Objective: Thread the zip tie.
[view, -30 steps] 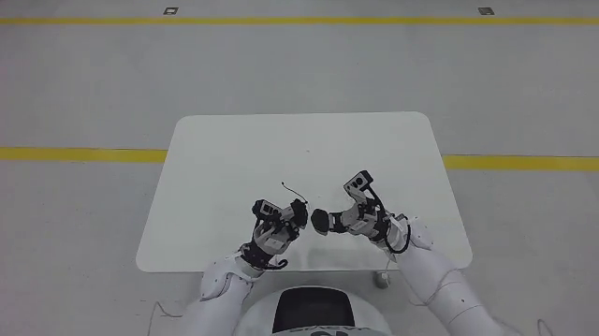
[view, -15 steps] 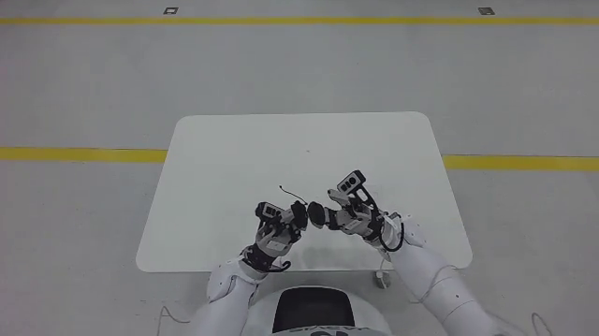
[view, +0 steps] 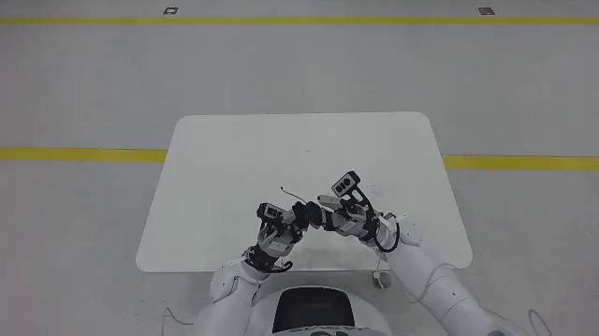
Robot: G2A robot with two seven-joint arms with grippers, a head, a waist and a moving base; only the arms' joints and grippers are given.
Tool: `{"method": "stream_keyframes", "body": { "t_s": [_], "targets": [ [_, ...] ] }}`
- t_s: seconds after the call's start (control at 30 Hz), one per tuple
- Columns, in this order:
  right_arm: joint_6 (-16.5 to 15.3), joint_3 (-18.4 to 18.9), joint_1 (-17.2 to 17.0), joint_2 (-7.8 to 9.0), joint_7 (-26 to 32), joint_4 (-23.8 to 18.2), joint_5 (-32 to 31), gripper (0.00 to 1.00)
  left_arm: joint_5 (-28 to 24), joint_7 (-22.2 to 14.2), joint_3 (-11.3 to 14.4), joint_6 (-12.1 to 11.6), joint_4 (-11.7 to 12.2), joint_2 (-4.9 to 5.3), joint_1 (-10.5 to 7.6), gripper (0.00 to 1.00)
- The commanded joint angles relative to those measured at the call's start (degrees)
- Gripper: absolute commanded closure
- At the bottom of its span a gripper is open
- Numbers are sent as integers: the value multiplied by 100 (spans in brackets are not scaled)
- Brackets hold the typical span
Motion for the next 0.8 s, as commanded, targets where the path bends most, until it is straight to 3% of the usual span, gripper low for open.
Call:
{"method": "stream_keyframes", "body": {
  "t_s": [0.0,0.43,0.77],
  "targets": [
    [-12,-7,-1,6,0,-5,-2,78,19,-15,-22,0,6,-21,5,100],
    [-45,-42,-2,36,0,-11,-34,89,132,-119,-118,0,46,-128,27,100],
    [-50,-60,13,32,0,47,-32,91,195,-219,-134,0,47,-178,59,100]
  ]
}}
